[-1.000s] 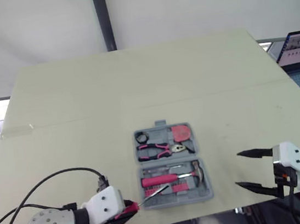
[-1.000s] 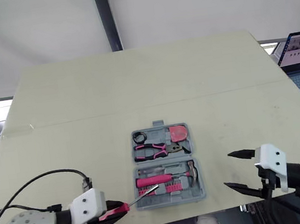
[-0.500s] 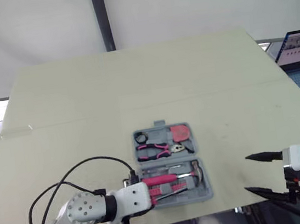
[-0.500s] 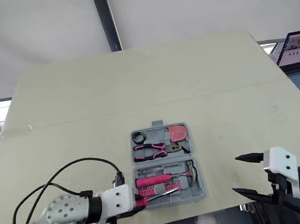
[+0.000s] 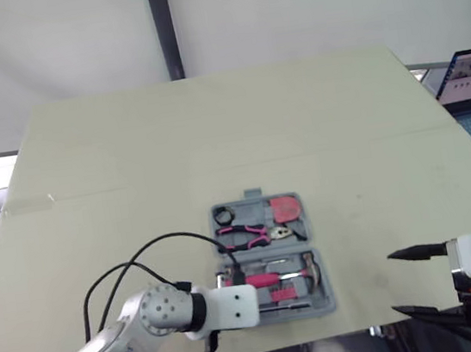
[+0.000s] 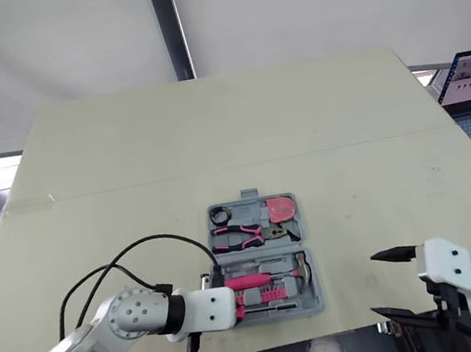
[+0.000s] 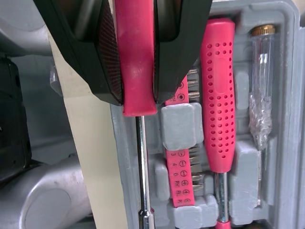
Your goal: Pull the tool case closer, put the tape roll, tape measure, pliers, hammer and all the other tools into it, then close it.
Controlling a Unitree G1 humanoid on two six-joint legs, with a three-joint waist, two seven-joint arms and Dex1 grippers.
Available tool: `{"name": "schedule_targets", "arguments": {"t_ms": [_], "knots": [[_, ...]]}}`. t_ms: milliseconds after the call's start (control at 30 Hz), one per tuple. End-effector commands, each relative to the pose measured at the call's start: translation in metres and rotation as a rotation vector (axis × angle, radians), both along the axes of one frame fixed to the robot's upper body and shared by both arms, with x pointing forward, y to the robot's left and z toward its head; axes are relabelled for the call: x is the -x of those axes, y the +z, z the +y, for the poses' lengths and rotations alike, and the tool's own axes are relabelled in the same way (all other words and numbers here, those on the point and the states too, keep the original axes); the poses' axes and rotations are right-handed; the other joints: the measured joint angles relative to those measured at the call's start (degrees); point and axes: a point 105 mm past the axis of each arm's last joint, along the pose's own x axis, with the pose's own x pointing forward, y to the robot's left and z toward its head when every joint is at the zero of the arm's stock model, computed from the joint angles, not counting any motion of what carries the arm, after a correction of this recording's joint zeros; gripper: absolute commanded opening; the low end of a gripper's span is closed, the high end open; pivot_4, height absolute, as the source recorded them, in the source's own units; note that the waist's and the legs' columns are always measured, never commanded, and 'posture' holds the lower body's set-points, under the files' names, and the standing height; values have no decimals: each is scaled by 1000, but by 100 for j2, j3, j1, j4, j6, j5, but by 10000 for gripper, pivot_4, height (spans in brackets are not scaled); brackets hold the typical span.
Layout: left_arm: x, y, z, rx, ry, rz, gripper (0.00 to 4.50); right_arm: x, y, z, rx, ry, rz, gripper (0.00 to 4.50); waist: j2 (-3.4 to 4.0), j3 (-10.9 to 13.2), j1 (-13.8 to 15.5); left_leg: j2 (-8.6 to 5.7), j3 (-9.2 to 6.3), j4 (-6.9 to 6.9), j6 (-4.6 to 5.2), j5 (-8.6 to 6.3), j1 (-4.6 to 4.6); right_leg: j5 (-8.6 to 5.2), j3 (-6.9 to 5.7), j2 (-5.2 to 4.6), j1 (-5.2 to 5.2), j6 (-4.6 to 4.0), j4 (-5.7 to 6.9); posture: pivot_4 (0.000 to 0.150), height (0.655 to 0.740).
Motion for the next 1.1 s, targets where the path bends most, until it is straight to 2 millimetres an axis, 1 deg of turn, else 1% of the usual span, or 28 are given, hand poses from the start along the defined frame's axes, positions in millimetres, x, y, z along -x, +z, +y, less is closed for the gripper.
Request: {"name": "schedule_targets", "arguments": {"t_ms": [33, 167, 300, 367, 700, 933, 1100], "knots": [[-5, 20, -9, -11, -44, -13, 4912, 1, 1, -1, 13, 22, -8, 45000, 0, 0, 44, 0, -1, 5, 1, 0, -4, 1, -1, 0, 0, 1, 2, 1500, 7400], [-9, 31, -20, -28, -58, -3, 4912, 1, 2, -2, 20, 23, -11, 45000, 0, 0, 85, -1, 0, 8, 2, 1, -6, 2, 0, 0, 0, 4, 0, 1500, 7400], [-11, 36, -27, -39, -52, 17, 4912, 3, 1, -3, 33, 26, -8, 45000, -2, 1, 85, -1, -1, 8, 2, 1, -10, 2, -1, 0, -4, 4, 2, 1500, 7400], [-8, 38, -30, -42, -52, 51, 4912, 4, 3, -4, 34, 27, -10, 45000, -3, 2, 92, -1, -1, 11, 3, 1, -10, 3, 0, 0, -4, 5, 4, 1500, 7400], [2, 35, -38, -66, 29, 184, 4912, 4, 5, -8, 63, 46, -6, 45000, -4, 3, 93, -1, -5, 14, 4, 2, -11, 3, 0, 1, -3, 5, 6, 1500, 7400], [5, 37, -40, -109, 2, 180, 4912, 2, 5, -8, 70, 55, -2, 45000, -5, 3, 93, -1, -7, 17, 4, 2, -13, 2, 0, 0, -3, 4, 6, 1500, 7400], [4, 36, -36, -170, -16, 165, 4912, 3, 5, -8, 76, 54, -1, 45000, -5, 3, 96, -1, -7, 17, 4, 2, -14, 3, 0, 0, -3, 4, 6, 1500, 7400]]}}
